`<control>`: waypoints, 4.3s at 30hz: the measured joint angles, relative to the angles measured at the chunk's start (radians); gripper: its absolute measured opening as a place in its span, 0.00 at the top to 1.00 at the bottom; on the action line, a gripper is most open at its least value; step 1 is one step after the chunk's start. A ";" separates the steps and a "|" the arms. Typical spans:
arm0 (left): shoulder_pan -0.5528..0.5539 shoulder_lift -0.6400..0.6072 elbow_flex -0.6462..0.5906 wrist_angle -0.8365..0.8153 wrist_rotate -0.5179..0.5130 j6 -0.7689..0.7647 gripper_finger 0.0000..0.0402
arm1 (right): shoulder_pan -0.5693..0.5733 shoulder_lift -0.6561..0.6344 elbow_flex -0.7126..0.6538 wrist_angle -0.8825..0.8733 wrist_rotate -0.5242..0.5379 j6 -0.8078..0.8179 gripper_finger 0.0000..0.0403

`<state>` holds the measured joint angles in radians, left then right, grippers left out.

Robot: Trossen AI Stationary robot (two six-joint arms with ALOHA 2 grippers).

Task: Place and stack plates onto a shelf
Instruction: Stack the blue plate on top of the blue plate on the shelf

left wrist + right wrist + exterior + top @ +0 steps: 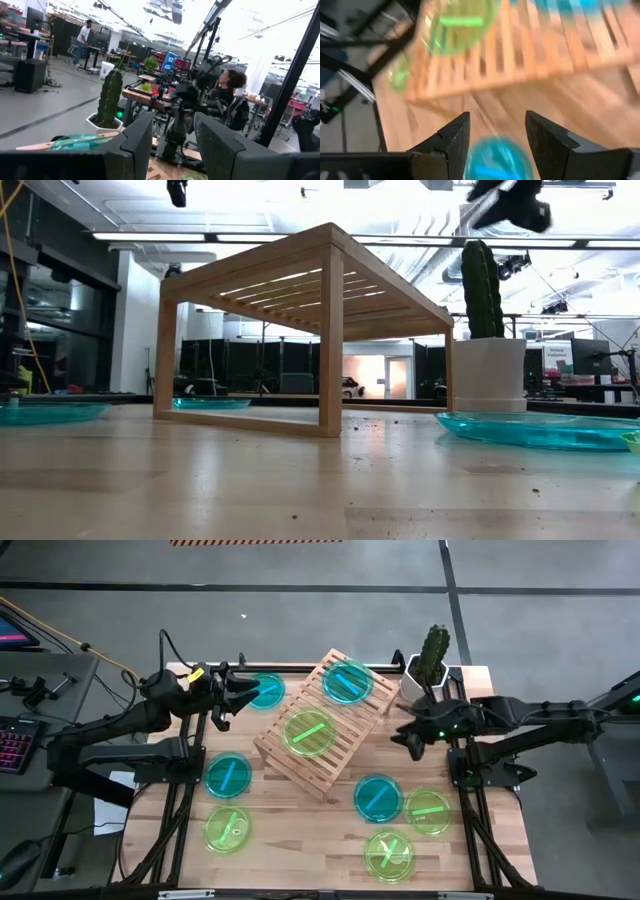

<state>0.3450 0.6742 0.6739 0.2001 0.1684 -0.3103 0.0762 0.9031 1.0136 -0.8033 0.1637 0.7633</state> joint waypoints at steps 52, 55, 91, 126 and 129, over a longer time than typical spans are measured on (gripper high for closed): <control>0.000 0.000 0.000 -0.001 -0.034 0.000 0.67 | 0.264 0.409 -0.410 0.212 -0.107 0.600 0.57; 0.000 0.000 0.000 -0.001 -0.034 0.000 0.67 | 0.264 0.450 -0.410 0.245 -0.111 0.598 0.57; 0.000 0.000 0.001 0.006 -0.045 0.043 0.67 | 0.264 0.188 -0.399 0.218 -0.054 0.440 1.00; 0.000 0.000 0.001 0.007 -0.049 0.041 0.67 | 0.256 0.269 -0.628 0.548 -0.168 0.591 0.51; 0.000 0.000 0.001 0.007 -0.049 0.033 0.67 | 0.251 0.307 -0.630 0.594 -0.168 0.585 0.52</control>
<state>0.3454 0.6739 0.6750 0.2070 0.1196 -0.2771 0.3271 1.2099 0.3840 -0.2091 -0.0044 1.3484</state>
